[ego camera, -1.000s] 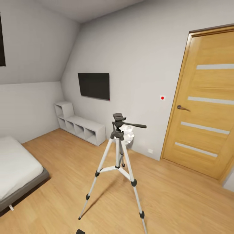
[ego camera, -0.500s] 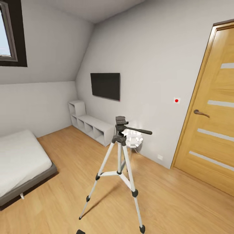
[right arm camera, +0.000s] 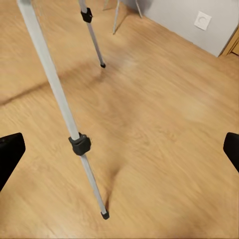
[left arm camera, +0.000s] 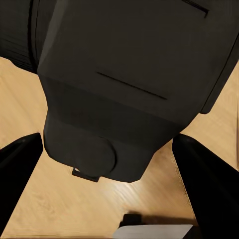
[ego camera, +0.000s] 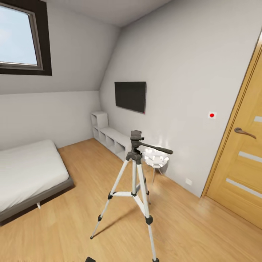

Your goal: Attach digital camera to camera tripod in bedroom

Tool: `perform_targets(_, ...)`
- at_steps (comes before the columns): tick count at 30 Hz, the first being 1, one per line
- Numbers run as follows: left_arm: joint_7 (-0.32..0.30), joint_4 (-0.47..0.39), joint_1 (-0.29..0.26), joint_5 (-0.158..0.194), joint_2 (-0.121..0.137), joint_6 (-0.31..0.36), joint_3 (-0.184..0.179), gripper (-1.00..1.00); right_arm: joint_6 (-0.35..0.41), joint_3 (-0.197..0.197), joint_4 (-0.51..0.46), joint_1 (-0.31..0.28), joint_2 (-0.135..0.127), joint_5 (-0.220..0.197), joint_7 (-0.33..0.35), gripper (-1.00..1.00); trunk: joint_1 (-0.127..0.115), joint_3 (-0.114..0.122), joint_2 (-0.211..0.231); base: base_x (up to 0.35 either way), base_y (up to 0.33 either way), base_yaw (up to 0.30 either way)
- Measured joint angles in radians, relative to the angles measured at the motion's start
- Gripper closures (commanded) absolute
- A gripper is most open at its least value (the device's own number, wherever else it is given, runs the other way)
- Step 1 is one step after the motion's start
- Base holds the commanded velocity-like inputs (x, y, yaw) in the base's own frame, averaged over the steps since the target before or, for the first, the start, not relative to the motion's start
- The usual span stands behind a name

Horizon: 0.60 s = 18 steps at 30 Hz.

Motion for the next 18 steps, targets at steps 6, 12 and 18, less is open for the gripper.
perform_targets(6, 0.0, 0.001, 0.0, -0.001, -0.001, -0.001, -0.002, 1.0, -0.001, 0.0, 0.0, 0.0, 0.0, 0.0, 0.0, -1.0, 0.0, 0.0, 0.0, 0.0, -0.245, 0.026)
perform_targets(12, 0.0, 0.0, 0.0, 0.0, 0.0, -0.001, -0.001, 1.0, -0.001, 0.0, 0.0, 0.0, 0.0, 0.0, 0.0, -1.0, 0.0, 0.002, 0.0, 0.0, -0.02, -0.13)
perform_targets(18, 0.0, -0.001, 0.0, 0.0, 0.0, -0.001, 0.0, 1.0, -0.001, -0.001, 0.0, 0.0, -0.001, 0.0, 0.0, -1.0, 0.0, 0.002, 0.0, 0.0, 0.0, -0.008)
